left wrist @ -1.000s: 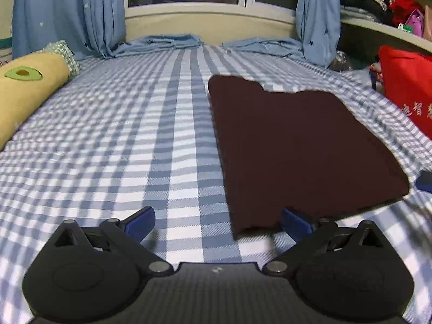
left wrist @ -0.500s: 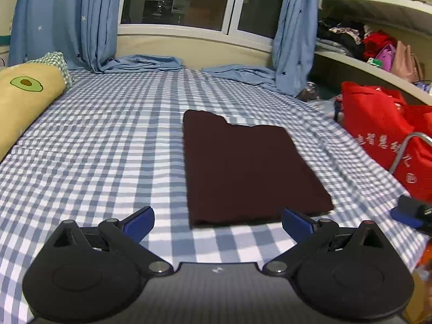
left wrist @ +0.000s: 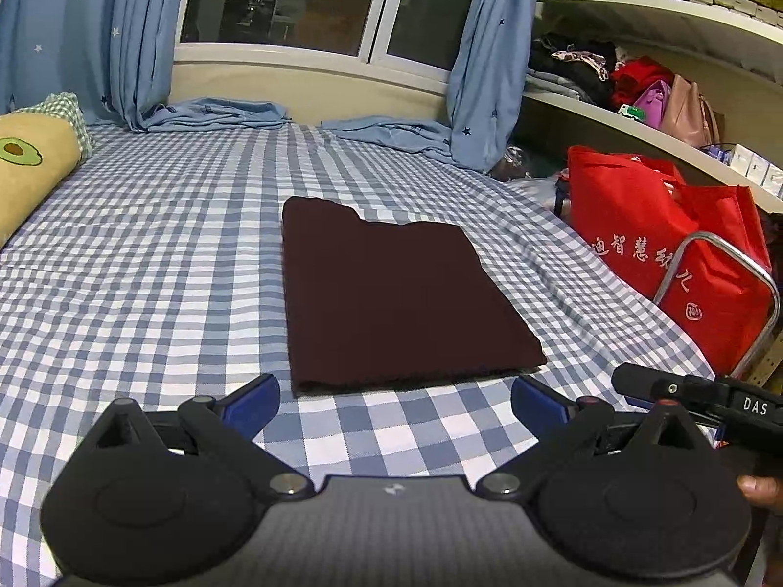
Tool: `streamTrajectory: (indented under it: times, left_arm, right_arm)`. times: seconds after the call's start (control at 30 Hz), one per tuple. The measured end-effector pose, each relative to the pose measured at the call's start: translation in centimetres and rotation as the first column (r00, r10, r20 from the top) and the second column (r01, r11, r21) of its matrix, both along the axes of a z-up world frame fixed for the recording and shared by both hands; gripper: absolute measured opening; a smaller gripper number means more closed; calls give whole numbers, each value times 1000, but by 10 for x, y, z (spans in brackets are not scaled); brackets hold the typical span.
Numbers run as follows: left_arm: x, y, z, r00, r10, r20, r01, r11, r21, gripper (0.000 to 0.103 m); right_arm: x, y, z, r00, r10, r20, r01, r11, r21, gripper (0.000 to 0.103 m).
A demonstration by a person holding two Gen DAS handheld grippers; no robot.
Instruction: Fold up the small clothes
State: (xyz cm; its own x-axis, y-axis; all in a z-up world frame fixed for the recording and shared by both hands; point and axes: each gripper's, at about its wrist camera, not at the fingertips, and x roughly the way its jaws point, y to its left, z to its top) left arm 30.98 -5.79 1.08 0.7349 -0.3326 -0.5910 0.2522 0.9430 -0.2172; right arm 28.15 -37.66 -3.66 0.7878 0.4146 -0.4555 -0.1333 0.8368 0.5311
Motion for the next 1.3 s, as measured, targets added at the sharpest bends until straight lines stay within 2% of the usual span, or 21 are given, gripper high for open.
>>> streamTrajectory:
  times: [0.23, 0.53, 0.67, 0.77, 0.9, 0.97, 1.0, 1.07, 1.17, 1.3]
  left_arm:
    - [17, 3, -12, 999, 15, -30, -16, 1000, -10, 103]
    - [59, 6, -41, 996, 28, -83, -28, 1000, -8, 103]
    - [98, 33, -60, 993, 52, -108, -66, 989, -131, 103]
    - [142, 60, -85, 975, 36, -221, -87, 970, -227, 103]
    - [189, 76, -125, 931, -40, -362, -81, 946, -314, 102]
    - [201, 79, -132, 942, -69, -330, -56, 933, -356, 102]
    - [207, 80, -134, 939, -83, -334, -51, 926, -374, 102]
    - [223, 81, -141, 926, -131, -353, -42, 896, -442, 102]
    - [248, 79, -151, 903, -202, -378, -27, 853, -521, 102]
    - [273, 66, -162, 888, -253, -384, -20, 812, -583, 102]
  right_arm:
    - [12, 3, -5, 1000, 21, 0, -20, 1000, -20, 102]
    - [44, -8, -20, 1000, -1, -23, 1, 1000, -9, 102]
    - [79, -16, -20, 998, 62, -3, -62, 996, -71, 102]
    - [122, -28, -17, 991, 126, -35, -129, 986, -105, 102]
    - [185, -55, -28, 978, 161, -135, -163, 987, -7, 102]
    - [208, -67, -37, 972, 164, -168, -157, 986, 56, 102]
    - [216, -72, -41, 969, 164, -183, -150, 985, 85, 102]
    - [233, -81, -49, 962, 178, -205, -148, 976, 157, 102]
    - [247, -91, -55, 961, 186, -203, -141, 966, 217, 102]
    - [265, -99, -67, 952, 208, -226, -143, 951, 275, 102]
